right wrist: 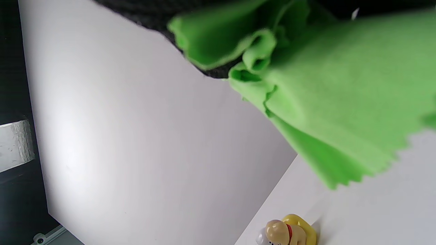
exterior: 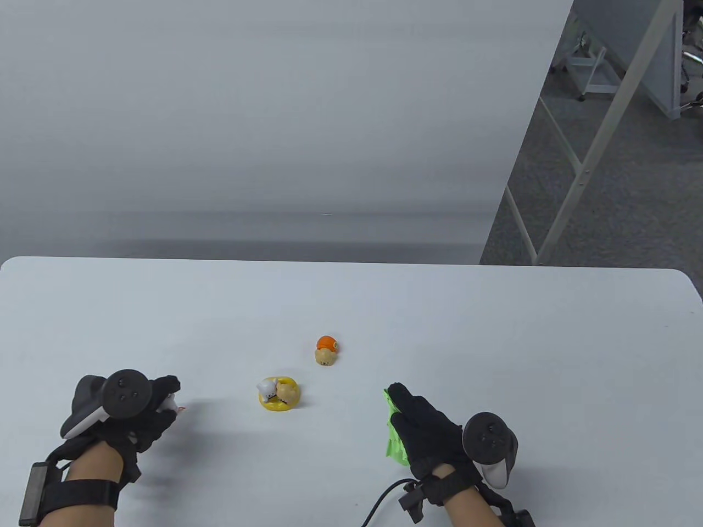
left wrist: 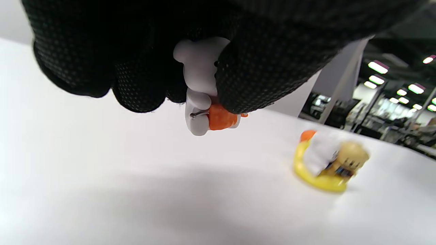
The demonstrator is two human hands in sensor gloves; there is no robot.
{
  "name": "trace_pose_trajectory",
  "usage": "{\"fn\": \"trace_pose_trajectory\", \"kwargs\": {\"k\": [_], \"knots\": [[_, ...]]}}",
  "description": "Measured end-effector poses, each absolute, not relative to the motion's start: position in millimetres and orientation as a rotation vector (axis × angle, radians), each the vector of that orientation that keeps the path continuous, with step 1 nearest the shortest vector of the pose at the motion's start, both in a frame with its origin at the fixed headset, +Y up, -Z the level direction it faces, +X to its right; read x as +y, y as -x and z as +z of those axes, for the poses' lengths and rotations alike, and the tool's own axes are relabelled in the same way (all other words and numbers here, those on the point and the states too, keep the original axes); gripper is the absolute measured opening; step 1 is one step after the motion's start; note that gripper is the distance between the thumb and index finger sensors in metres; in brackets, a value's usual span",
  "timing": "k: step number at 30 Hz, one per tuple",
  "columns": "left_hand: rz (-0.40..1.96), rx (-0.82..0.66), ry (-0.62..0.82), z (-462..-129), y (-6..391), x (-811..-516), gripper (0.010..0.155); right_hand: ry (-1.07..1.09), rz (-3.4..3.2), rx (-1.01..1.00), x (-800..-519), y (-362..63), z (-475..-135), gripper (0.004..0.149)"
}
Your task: Dust the small ornaments
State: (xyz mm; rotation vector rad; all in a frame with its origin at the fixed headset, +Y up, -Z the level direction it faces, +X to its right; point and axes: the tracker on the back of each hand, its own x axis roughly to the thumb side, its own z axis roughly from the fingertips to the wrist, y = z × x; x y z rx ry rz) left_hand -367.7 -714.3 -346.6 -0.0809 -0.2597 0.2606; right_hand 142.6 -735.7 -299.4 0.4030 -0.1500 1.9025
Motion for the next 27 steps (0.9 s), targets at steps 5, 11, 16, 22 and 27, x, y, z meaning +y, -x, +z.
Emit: {"fn": "trace_pose_trajectory", "kwargs": {"k": [5, 11, 16, 22, 27], "knots": [[0.406, -0.341, -0.029, -344, 331, -674, 0.071, -0.398, 1.859, -0.265, -728, -145, -295, 0.046], [0.657, -0.493, -0.114, -330, 272, -656, 0.065, -0.430, 1.863, -0.278, -725, -146, -293, 0.042], [1.037, -0.561, -0.075, -314, 225, -690, 0.062, -0.487, 1.828, -0.298, -723, -143, -293, 0.040], [1.278, -0.592, 0.064, -310, 189, -726, 0.062, -0.602, 1.867, -0.330, -715, -129, -285, 0.037], [1.350, -0.614, 0.269, -302, 169, -753, 0.062, -0.692, 1.852, -0.286, -715, -112, -281, 0.035]]}}
